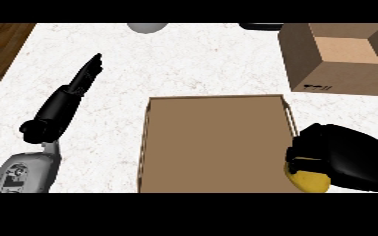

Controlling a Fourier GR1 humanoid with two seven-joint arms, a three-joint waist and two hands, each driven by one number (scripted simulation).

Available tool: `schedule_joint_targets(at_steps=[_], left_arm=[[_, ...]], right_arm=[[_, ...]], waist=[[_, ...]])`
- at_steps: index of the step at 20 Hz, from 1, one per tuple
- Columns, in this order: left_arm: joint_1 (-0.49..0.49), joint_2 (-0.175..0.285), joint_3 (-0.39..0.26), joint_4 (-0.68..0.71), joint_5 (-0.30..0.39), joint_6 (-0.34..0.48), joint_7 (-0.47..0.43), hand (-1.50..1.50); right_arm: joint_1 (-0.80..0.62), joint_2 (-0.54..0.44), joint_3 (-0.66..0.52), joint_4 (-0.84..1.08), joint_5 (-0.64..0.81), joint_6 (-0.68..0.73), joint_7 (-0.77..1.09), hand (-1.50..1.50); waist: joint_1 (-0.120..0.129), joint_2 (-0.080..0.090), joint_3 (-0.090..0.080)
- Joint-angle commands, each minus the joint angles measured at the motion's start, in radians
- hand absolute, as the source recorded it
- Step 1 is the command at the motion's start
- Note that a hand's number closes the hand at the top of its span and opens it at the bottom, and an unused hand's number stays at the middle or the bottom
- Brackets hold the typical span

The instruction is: Pick the lemon from the tray and place it in the cardboard box

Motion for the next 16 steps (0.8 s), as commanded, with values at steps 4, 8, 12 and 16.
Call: schedule_joint_targets(at_steps=[4, 8, 12, 16], left_arm=[[0.019, 0.000, -0.002, 0.007, -0.012, -0.005, -0.022, 0.00], [-0.013, -0.001, -0.003, -0.005, -0.007, -0.009, 0.000, 0.00], [0.014, -0.032, -0.048, -0.029, -0.032, -0.007, -0.003, 0.00], [-0.032, -0.010, -0.020, -0.010, -0.012, -0.035, 0.014, 0.00]], right_arm=[[0.012, -0.098, -0.358, 0.079, -0.380, 0.096, -0.106, 1.50], [-0.071, -0.087, -0.455, 0.190, -0.553, 0.225, 0.086, 1.50], [-0.221, -0.045, -0.441, 0.355, -0.522, 0.224, 0.222, 1.50], [-0.356, -0.040, -0.472, 0.571, -0.493, 0.238, 0.183, 1.50]], waist=[[0.003, 0.000, -0.002], [0.022, 0.003, -0.003], [0.055, 0.007, -0.003], [0.048, 0.007, -0.002]])
